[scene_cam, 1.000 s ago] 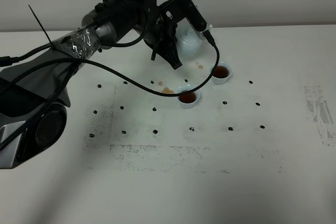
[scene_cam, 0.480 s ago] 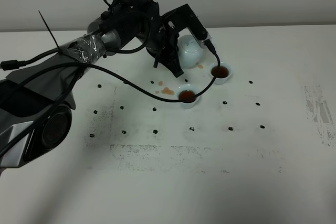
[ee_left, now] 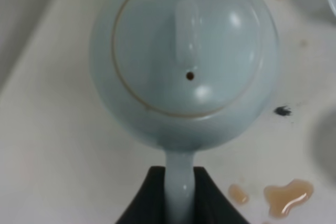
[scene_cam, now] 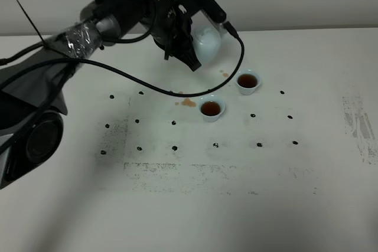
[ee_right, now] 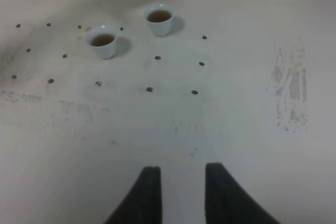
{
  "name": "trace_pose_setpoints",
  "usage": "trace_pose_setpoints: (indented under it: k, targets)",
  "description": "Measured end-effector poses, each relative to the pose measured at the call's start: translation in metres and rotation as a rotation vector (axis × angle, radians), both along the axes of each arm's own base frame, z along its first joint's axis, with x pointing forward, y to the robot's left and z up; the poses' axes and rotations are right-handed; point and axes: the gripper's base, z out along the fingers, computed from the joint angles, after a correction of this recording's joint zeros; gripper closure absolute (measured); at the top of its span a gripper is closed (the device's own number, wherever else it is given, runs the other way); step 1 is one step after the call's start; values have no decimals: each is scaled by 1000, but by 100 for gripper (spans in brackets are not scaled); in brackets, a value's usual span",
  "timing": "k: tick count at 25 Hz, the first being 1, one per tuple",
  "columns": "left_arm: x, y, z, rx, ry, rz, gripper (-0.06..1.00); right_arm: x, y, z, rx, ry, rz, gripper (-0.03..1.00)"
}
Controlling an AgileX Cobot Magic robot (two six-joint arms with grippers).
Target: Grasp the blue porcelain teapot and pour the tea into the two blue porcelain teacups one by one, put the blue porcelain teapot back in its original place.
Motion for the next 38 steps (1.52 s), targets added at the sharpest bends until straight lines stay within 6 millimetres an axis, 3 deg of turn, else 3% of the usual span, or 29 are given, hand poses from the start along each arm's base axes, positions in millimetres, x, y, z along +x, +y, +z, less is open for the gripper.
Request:
trace_pose_setpoints:
  k: [4, 13, 20, 29, 38]
  targets:
    - [-6, 14, 27, 4, 13, 35, 85, 0, 0, 0, 0, 0, 0, 73]
    - [-23, 24, 50, 45, 98, 45, 85, 0, 0, 0, 1, 0, 0, 73]
    - [-26, 34, 49, 67, 172, 81, 85, 0, 0, 0, 1, 0, 0, 73]
    - [-19, 52, 49, 162, 134, 166, 85, 0, 0, 0, 1, 0, 0, 73]
    - [-20, 71, 55, 71, 104, 263, 85, 0, 0, 0, 1, 0, 0, 73]
